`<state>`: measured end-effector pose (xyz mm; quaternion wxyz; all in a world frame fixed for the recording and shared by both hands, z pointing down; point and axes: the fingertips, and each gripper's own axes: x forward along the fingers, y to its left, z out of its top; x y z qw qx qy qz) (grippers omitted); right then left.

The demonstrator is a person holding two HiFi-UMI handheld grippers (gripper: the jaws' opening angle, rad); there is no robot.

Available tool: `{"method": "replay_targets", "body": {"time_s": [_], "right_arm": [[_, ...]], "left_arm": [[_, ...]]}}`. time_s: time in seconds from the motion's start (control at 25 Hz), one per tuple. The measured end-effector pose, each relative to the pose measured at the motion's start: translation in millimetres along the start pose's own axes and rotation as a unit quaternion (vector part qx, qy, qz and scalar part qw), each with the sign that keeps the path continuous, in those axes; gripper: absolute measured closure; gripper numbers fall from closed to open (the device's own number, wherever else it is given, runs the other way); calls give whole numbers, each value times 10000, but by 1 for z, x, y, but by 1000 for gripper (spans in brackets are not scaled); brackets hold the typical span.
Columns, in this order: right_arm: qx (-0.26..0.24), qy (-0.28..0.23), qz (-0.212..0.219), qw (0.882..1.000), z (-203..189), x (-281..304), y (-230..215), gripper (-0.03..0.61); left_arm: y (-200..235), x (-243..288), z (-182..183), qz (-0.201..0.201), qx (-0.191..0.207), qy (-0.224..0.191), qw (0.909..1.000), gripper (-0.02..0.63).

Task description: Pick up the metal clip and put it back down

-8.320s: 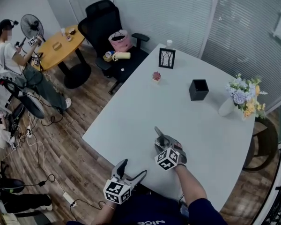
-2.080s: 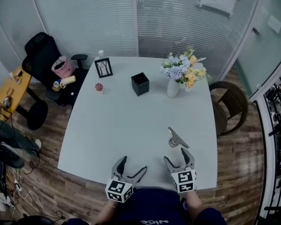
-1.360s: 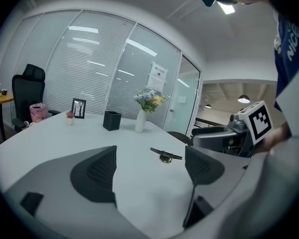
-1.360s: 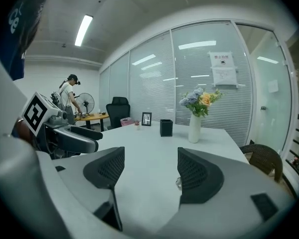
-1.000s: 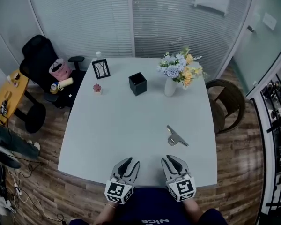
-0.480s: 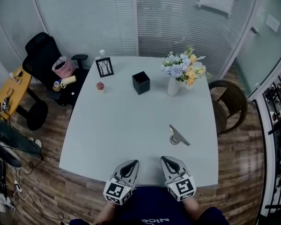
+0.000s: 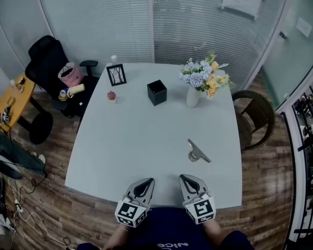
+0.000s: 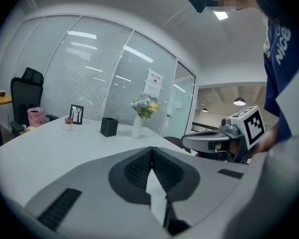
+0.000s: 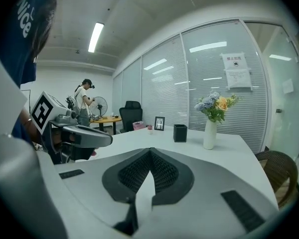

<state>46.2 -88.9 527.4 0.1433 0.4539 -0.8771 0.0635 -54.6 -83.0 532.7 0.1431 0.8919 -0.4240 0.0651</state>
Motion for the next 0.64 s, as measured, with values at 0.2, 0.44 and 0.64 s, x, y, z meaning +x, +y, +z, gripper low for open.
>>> {"method": "replay_targets", "body": {"time_s": [0.2,0.44,0.64], "right_arm": [[-61,-89,11,9999,-5,-1,2,571],[-133,20,22,9999,-5,-1,3,571],[-178,32,-13,9998,-9,-4,3,571]], "left_arm": [[-1,-2,-2,23,-6,9,10000,611],[-1,-2,-5,29,-53,61,10000,611],[-3,-4,-6,19,-42,58,10000,612]]}}
